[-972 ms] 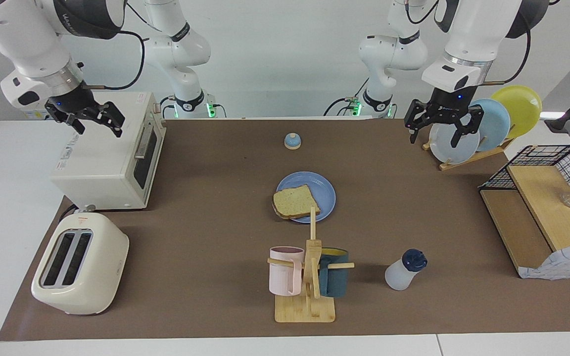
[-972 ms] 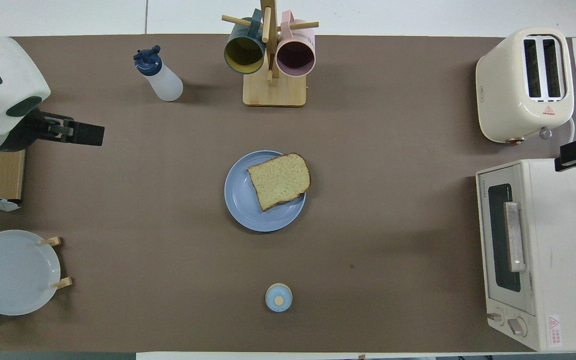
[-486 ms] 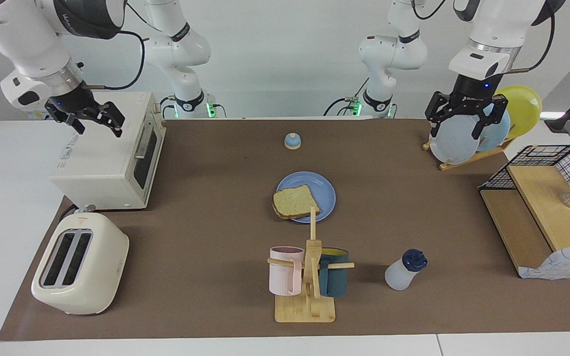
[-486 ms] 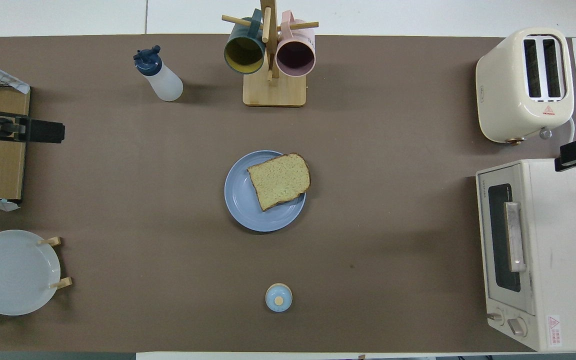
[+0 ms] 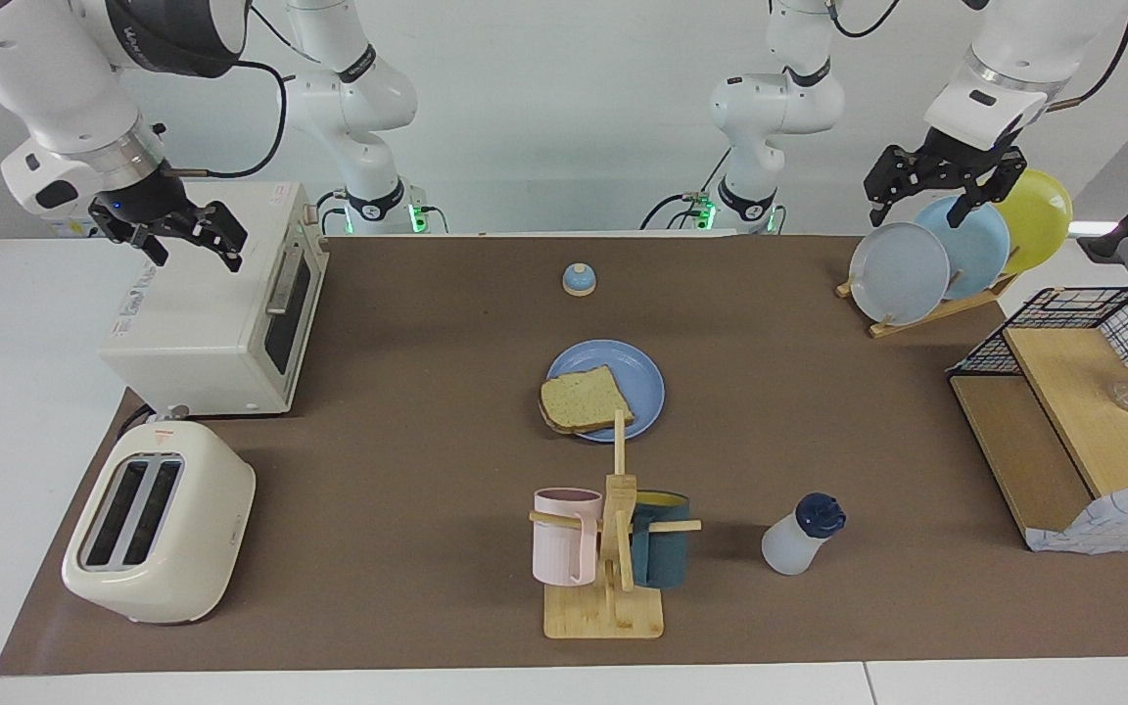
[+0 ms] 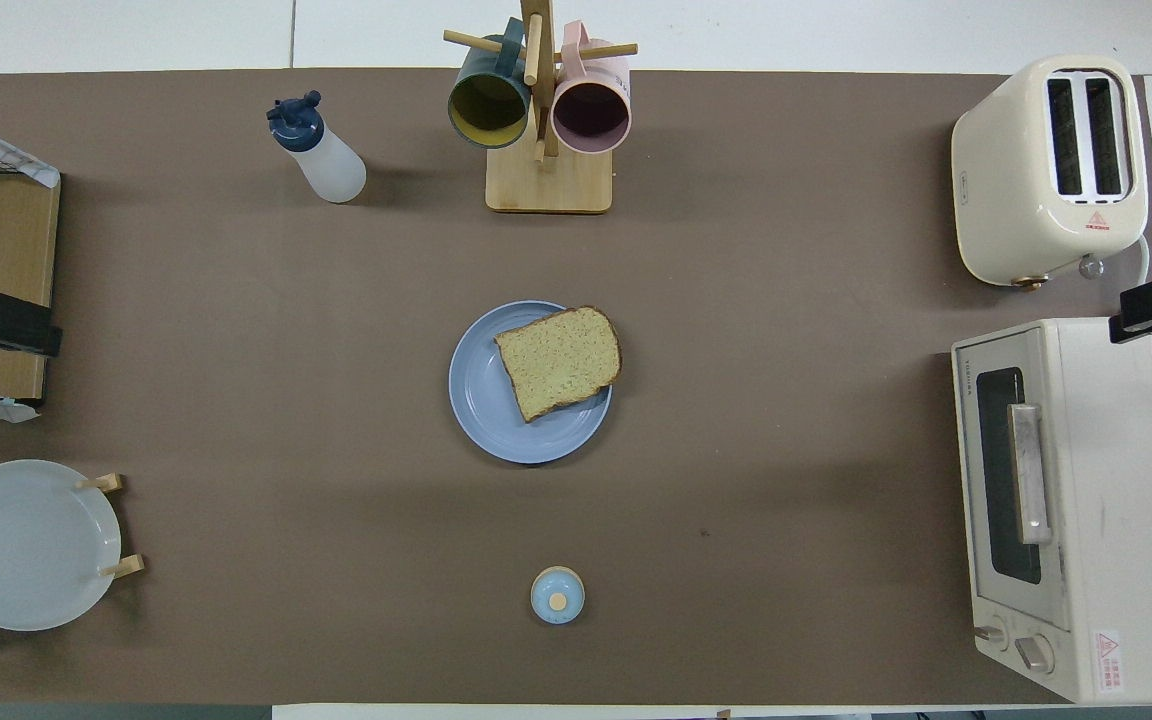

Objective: Put bread on plate and add seasoning

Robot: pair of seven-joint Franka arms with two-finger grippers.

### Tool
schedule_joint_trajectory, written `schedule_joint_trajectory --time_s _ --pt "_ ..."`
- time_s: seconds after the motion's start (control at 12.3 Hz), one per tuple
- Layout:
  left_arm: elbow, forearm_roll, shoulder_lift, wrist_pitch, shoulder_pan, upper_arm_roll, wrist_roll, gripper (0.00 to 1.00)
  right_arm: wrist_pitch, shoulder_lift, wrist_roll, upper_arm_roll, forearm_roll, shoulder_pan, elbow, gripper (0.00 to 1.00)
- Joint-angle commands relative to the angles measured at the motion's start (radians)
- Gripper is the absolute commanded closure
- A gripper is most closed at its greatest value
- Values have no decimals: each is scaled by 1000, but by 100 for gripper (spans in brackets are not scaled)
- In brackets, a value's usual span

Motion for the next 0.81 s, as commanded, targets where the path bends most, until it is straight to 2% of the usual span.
schedule_joint_trajectory --time_s 0.0,0.08,0.24,0.4,0.49,0.73 --pt "-176 -21 -73 155 28 -15 15 0 9 -21 -17 8 -4 -13 -24 0" --pt "-226 -21 -86 212 26 -12 15 0 9 -21 -17 8 -4 -13 -24 0" --pt "-210 -20 -55 205 22 -7 14 0 9 -21 -17 8 -4 -13 -24 0" --pt "-57 -20 26 57 22 -7 14 0 9 -21 -17 8 -4 -13 -24 0" --pt "-15 -20 44 24 20 -7 14 0 9 -21 -17 8 -4 -13 -24 0" --pt "-36 -20 29 55 11 -7 3 0 7 -21 -17 8 -4 -13 -24 0"
